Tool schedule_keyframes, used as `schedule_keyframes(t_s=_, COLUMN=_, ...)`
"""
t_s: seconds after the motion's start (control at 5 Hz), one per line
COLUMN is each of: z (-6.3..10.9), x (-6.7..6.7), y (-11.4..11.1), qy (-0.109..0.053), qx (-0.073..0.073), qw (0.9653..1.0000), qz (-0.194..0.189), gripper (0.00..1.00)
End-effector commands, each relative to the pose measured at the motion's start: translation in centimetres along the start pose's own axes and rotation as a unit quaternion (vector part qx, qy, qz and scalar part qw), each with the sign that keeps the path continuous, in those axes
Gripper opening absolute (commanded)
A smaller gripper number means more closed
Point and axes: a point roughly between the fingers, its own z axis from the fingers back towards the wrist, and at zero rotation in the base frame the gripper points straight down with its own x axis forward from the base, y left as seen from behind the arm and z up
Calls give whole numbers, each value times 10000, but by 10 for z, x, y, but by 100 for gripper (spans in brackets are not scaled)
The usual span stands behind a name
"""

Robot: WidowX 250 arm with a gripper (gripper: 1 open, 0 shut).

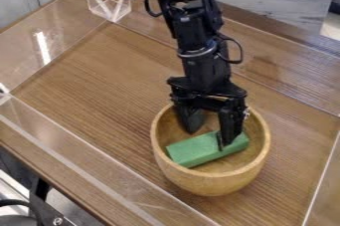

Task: Put the green block in the brown bowl

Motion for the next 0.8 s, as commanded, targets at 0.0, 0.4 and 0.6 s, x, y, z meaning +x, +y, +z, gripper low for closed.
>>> schedule_keyframes(t_s=0.0, z=0, x=9, y=5, qy=-175, qx=38, qw=9998, qz=-53, gripper=100)
schedule_keyframes(t_s=0.4, z=0, x=11, y=9, qy=-183, qx=26, qw=9998, qz=-17, gripper=100)
schedule_keyframes(t_s=0.6, z=4, x=11, y=10, qy=-176, qx=13, qw=9998, qz=7, gripper=100)
